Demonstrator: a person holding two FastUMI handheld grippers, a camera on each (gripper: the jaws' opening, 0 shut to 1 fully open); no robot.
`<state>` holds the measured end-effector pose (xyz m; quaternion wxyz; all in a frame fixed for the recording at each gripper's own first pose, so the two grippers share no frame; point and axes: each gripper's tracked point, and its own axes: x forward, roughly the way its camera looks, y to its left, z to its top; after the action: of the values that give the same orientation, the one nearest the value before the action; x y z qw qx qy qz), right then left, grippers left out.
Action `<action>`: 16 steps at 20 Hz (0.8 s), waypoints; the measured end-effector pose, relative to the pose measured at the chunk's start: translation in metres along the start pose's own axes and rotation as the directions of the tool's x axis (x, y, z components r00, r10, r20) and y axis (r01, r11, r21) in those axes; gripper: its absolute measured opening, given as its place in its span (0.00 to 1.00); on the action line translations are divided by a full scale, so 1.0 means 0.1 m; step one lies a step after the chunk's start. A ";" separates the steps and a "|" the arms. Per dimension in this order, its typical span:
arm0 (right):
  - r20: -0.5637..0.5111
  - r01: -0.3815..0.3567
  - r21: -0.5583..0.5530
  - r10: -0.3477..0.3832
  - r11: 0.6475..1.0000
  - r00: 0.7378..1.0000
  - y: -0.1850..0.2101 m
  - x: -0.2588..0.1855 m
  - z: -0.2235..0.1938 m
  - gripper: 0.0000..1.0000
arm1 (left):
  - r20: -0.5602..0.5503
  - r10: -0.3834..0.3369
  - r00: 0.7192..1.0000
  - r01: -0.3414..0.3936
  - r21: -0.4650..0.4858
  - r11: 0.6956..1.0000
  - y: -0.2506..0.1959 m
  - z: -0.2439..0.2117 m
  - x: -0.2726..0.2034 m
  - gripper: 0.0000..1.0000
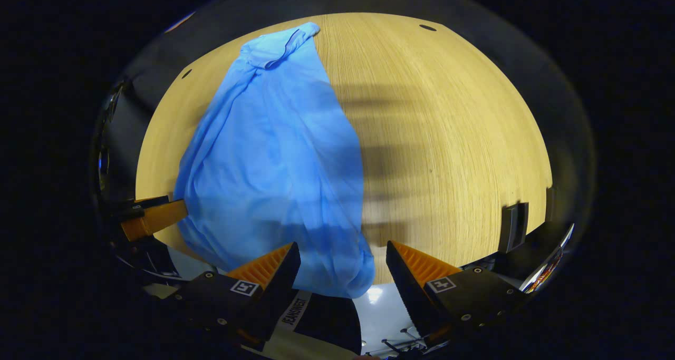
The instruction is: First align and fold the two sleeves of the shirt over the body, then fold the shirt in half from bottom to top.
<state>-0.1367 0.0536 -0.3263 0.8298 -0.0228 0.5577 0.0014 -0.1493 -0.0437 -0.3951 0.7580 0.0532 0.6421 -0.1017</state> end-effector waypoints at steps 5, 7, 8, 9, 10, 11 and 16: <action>-0.042 0.017 -0.044 -0.019 0.999 0.999 0.03 0.13 -0.24 0.99 | -0.066 0.009 0.998 -0.009 -0.003 1.000 -0.05 -0.30 0.11 1.00; -0.055 0.028 -0.055 -0.031 0.998 0.998 0.05 0.17 -0.31 0.99 | -0.089 0.032 0.996 -0.033 -0.007 0.999 -0.03 -0.36 0.16 1.00; -0.037 0.037 -0.068 -0.040 0.997 0.999 0.05 0.19 -0.30 0.99 | -0.087 0.038 0.996 -0.038 -0.001 0.999 -0.02 -0.36 0.15 0.99; -0.036 0.048 -0.081 -0.051 0.996 0.998 0.05 0.18 -0.29 0.99 | -0.089 0.046 0.995 -0.046 0.008 0.999 -0.01 -0.36 0.16 0.99; -0.029 0.067 -0.094 -0.070 0.993 0.997 0.03 0.20 -0.28 0.99 | -0.093 0.059 0.994 -0.057 0.024 0.998 -0.02 -0.36 0.15 0.99; -0.029 0.075 -0.103 -0.079 0.992 0.996 0.04 0.20 -0.30 0.98 | -0.100 0.076 0.992 -0.072 0.045 0.996 -0.03 -0.38 0.16 0.99; -0.049 0.080 -0.073 -0.084 0.994 0.995 0.04 0.20 -0.29 0.81 | -0.104 0.096 0.990 -0.094 0.018 0.995 -0.03 -0.40 0.17 0.96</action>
<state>-0.1559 0.0562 -0.3557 0.8129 -0.0750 0.5774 -0.0136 -0.1860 -0.0400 -0.4184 0.7268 0.0940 0.6771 -0.0668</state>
